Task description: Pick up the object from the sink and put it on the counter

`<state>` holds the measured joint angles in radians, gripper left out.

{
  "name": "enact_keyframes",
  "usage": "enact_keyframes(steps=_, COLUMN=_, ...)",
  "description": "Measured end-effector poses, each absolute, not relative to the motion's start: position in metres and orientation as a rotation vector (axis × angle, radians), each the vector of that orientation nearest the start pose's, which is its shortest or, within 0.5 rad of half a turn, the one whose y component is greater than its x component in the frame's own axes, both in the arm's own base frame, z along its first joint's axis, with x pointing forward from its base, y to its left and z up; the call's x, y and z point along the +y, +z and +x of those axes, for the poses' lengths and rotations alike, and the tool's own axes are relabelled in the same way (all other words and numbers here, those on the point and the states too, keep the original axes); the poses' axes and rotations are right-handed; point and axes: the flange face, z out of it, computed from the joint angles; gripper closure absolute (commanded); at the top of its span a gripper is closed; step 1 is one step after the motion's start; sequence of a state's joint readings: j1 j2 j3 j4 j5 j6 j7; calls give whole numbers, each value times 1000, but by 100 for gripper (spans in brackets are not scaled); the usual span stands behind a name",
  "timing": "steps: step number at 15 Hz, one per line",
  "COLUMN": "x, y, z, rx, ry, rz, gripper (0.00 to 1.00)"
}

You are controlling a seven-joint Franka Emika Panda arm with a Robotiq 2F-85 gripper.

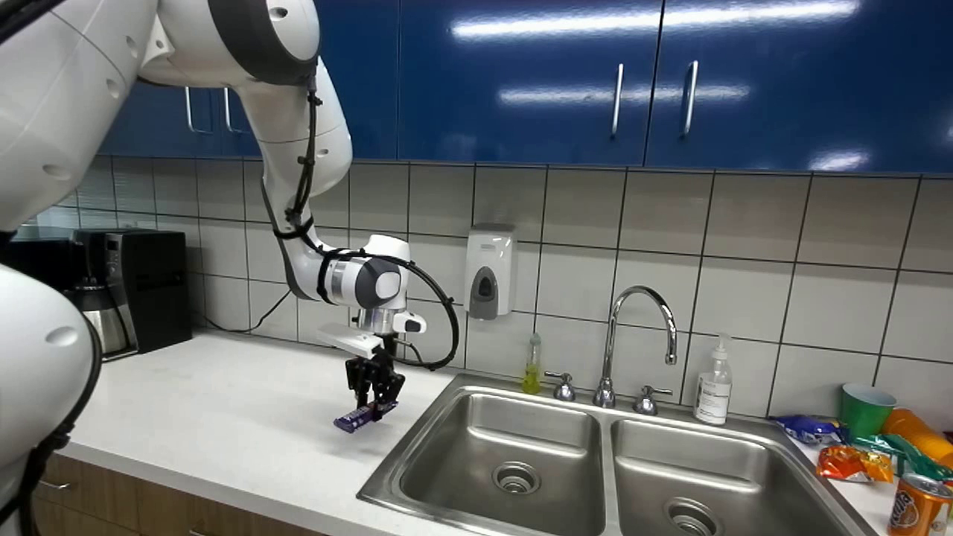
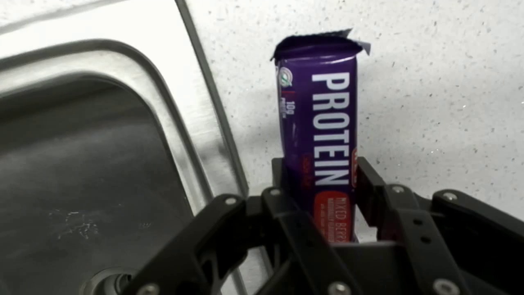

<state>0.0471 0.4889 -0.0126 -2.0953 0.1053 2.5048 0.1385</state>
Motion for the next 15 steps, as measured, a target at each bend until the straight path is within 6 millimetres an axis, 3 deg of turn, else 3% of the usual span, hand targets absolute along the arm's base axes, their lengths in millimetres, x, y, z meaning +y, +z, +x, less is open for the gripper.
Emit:
enact_keyframes(steps=6, x=40, y=168, z=566, rx=226, ry=164, rz=-3074, gripper=83)
enact_keyframes(steps=15, x=51, y=147, z=557, rx=201, ry=201, rz=-3069, gripper=83)
